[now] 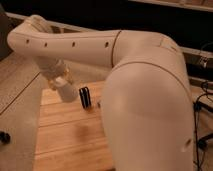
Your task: Place the ceramic cup over the eraser
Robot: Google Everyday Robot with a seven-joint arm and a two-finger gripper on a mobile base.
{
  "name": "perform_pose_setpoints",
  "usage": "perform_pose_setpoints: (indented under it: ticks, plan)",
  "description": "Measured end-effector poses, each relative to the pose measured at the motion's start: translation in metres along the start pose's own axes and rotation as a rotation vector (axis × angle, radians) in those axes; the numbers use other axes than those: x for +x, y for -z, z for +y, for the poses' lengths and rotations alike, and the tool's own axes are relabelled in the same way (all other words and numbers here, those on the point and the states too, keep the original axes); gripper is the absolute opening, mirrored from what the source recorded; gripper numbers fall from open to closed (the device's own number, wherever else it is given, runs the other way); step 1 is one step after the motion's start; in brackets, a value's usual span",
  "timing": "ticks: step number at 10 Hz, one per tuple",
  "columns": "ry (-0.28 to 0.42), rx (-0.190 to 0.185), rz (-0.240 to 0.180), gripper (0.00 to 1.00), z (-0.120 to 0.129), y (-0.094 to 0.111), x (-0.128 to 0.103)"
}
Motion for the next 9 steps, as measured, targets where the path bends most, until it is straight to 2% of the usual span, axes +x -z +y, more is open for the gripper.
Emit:
perform_pose_setpoints:
  ticks: [2,4,6,9]
  plan:
    - [-0.046,0.010,-0.026,0.00,-0.021,0.013,-0.023]
    - [-0.113,-0.001,-0.031,0.00,-0.052,0.012,-0.037]
    - [-0.107,-0.013,-0.037,0.00,-0.046,0.013,-0.039]
    - [-0.113,-0.011,-0.031,0.00,-0.050,0.011,-0.037]
